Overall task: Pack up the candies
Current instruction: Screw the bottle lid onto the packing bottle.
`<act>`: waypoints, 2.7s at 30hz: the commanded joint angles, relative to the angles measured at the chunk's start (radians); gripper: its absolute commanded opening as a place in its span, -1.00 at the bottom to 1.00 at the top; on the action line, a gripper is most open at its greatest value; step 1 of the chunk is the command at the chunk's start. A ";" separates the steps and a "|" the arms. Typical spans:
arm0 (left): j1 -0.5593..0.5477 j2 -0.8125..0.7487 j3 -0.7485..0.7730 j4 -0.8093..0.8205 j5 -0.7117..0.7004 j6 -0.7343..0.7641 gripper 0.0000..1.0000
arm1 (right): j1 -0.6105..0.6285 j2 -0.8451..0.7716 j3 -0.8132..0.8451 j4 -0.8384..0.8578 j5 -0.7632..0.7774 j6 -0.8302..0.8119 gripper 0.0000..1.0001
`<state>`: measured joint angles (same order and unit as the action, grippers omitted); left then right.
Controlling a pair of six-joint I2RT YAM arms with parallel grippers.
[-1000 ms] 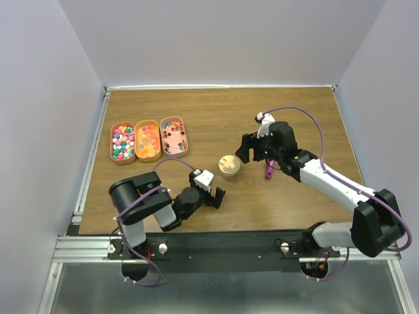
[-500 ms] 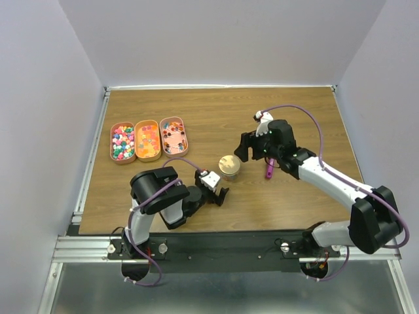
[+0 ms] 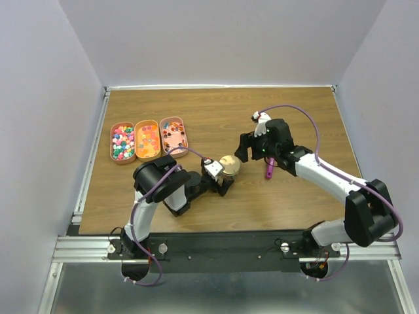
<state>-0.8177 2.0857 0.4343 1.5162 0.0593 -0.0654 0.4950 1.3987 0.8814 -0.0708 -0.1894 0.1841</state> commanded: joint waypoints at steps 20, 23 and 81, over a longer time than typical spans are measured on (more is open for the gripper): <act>0.054 0.135 0.067 0.569 0.232 -0.070 0.72 | -0.029 0.097 0.060 -0.087 -0.113 -0.029 0.38; 0.057 0.137 0.067 0.569 0.234 -0.071 0.58 | -0.030 0.109 0.062 -0.090 -0.133 -0.026 0.18; 0.058 0.120 0.030 0.535 0.232 -0.008 0.49 | -0.056 0.468 0.637 -0.758 -0.246 -0.259 0.08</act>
<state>-0.7593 2.1456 0.5167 1.5166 0.2550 -0.0677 0.4149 1.7782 1.4391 -0.6102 -0.4122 0.0654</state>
